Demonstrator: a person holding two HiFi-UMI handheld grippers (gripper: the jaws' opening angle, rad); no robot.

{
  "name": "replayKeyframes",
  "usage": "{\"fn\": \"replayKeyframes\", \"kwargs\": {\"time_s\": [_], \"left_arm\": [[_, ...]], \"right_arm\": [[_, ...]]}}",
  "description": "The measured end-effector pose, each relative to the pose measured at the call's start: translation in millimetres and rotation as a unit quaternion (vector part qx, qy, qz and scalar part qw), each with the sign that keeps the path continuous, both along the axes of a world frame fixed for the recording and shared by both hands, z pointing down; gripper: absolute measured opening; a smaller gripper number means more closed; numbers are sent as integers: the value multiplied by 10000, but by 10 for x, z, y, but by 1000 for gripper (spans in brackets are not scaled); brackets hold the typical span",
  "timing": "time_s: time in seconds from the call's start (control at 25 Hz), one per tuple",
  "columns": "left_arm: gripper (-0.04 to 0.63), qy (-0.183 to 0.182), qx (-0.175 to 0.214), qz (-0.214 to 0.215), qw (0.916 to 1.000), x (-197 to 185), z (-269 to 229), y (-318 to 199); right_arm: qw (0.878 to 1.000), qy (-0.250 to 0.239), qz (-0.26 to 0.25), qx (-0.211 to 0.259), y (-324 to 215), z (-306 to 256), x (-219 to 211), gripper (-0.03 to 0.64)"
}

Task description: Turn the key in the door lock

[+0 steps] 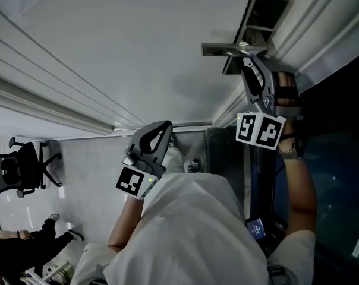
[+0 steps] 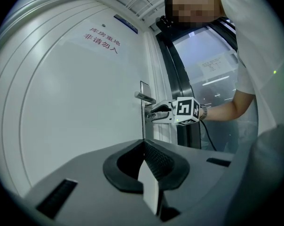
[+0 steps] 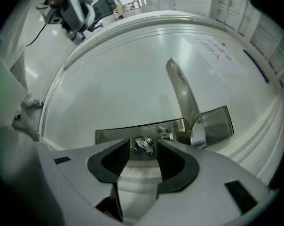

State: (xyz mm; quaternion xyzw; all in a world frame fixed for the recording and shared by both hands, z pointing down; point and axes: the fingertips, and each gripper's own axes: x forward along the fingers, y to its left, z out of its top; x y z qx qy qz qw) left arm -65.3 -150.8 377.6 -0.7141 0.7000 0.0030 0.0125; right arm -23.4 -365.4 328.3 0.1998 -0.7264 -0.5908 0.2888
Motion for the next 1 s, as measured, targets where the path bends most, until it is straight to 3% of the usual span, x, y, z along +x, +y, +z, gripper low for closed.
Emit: {"fn": "replayKeyframes", "kwargs": {"time_s": [0.16,0.32,0.4,0.64,0.8,1.0], "left_arm": [[3,-41,-10,10,10000,-12,1,-8],[3,-36,117,76,9999,19,-26,-36],[3,-12,6,80,10000,31,-12,-55],[3,21,-14,118,9999,61,0,-111],[5,-17,-3,228,9997,109,-9,-148],[5,36,30,323,9995,150,-18,-215]], "right_arm": [[9959,518,-16,739,-46,69,-29,177],[9929,492,-23,1082,-52,15,-36,86],[9928,478,17,1097,-57,5,-36,83],[9952,11,345,911,-85,-25,-42,59],[9954,-563,674,396,-79,-48,-20,60],[9931,-891,758,-63,-91,-59,-33,60]]}}
